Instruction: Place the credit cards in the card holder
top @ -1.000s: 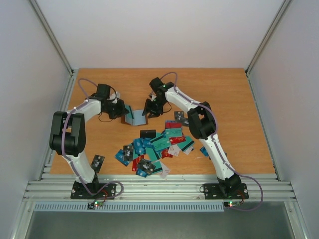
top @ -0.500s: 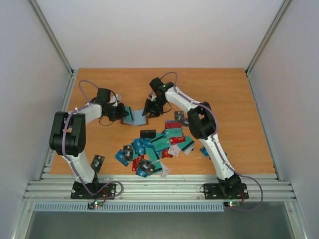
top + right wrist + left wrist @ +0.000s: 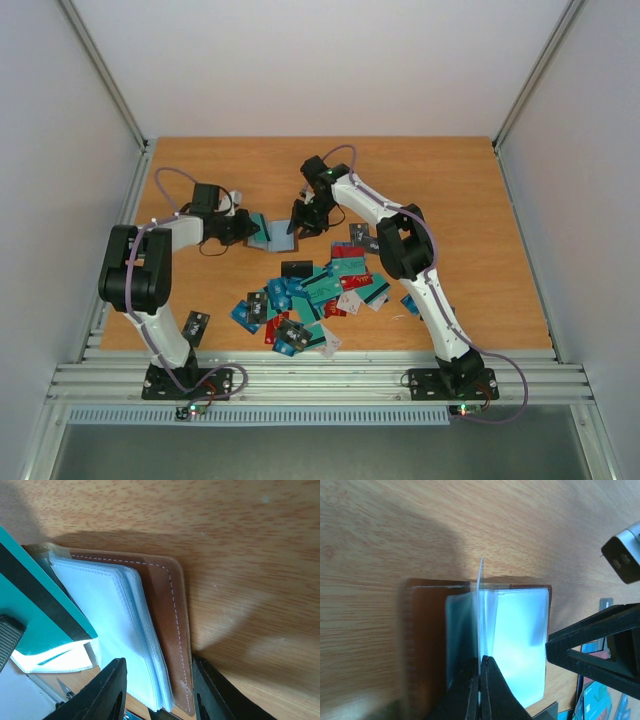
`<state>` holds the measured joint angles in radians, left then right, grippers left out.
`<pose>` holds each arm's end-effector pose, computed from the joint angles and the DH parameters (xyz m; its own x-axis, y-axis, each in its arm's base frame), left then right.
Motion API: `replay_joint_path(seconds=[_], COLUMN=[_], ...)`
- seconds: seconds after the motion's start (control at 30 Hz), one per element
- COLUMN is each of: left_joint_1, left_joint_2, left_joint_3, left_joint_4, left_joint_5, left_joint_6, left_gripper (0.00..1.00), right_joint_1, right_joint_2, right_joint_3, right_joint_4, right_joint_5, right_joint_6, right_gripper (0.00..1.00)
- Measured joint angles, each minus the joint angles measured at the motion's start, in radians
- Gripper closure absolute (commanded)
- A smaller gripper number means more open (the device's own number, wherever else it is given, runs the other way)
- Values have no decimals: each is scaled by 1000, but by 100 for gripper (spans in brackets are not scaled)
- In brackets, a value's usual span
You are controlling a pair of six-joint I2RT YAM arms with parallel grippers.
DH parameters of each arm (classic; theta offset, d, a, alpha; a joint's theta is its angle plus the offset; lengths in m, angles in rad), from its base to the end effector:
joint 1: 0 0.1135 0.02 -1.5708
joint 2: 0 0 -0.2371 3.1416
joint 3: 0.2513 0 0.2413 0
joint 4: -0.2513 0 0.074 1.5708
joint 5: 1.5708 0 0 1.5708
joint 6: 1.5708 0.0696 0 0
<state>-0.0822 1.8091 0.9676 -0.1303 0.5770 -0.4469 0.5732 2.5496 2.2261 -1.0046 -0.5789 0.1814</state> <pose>0.3468 -0.0667 0.1003 -0.9045 -0.2889 -0.3137 -0.0172 0.7598 -0.6500 0.3904 0.2973 0.1000 -0.9040 -0.4038 -0.1406 -0.4080 0.7166 0.5657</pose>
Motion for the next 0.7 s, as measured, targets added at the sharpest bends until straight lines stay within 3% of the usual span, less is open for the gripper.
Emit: replay_joint_path(seconds=[0.7], left_joint_1=[14], left_joint_2=[-2], left_joint_3=[-108], left_joint_4=[207], left_joint_5=[114], left_joint_6=[-61], left_gripper=[99], right_joint_1=[-2], right_joint_2=[9], right_joint_3=[25], right_joint_4=[-51], right_joint_5=[4], right_joint_6=[0], right_gripper=[62])
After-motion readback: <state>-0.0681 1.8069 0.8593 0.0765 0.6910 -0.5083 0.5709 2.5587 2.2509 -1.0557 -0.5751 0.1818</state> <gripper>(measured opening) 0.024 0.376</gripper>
